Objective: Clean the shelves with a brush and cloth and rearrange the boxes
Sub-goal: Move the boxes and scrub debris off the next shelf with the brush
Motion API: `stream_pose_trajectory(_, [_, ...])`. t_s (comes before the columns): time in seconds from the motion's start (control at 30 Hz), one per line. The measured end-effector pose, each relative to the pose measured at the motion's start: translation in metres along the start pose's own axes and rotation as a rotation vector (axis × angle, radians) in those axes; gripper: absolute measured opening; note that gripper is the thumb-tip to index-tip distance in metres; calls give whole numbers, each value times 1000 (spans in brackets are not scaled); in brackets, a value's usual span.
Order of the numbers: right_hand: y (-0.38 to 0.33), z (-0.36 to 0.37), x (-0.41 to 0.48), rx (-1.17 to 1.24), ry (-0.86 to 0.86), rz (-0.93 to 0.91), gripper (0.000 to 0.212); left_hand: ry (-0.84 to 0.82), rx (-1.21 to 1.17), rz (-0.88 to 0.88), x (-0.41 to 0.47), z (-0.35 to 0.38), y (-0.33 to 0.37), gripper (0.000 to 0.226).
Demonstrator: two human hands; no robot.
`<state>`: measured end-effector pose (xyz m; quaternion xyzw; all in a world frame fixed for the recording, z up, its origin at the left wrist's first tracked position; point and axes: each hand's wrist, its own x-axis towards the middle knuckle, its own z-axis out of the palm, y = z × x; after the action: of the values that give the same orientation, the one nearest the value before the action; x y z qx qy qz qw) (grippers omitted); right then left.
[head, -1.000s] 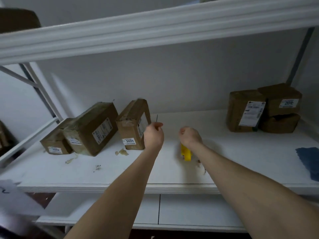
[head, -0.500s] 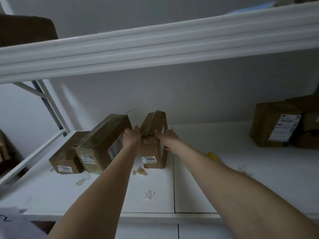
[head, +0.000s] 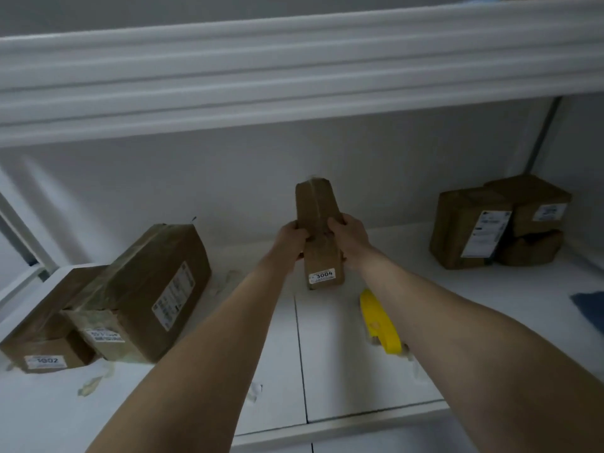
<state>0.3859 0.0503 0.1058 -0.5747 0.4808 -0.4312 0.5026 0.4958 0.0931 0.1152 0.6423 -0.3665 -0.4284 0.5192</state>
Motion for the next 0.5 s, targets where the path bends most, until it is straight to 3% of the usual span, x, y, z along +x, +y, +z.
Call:
stream_pose_trajectory(0.1, [1,-31,11,-39,87,-9,25,-89,3,12,4,33,3,42])
stream_pose_trajectory(0.5, [29,-88,38,-164,135,8,28,-104,43,54,20,102,-8,42])
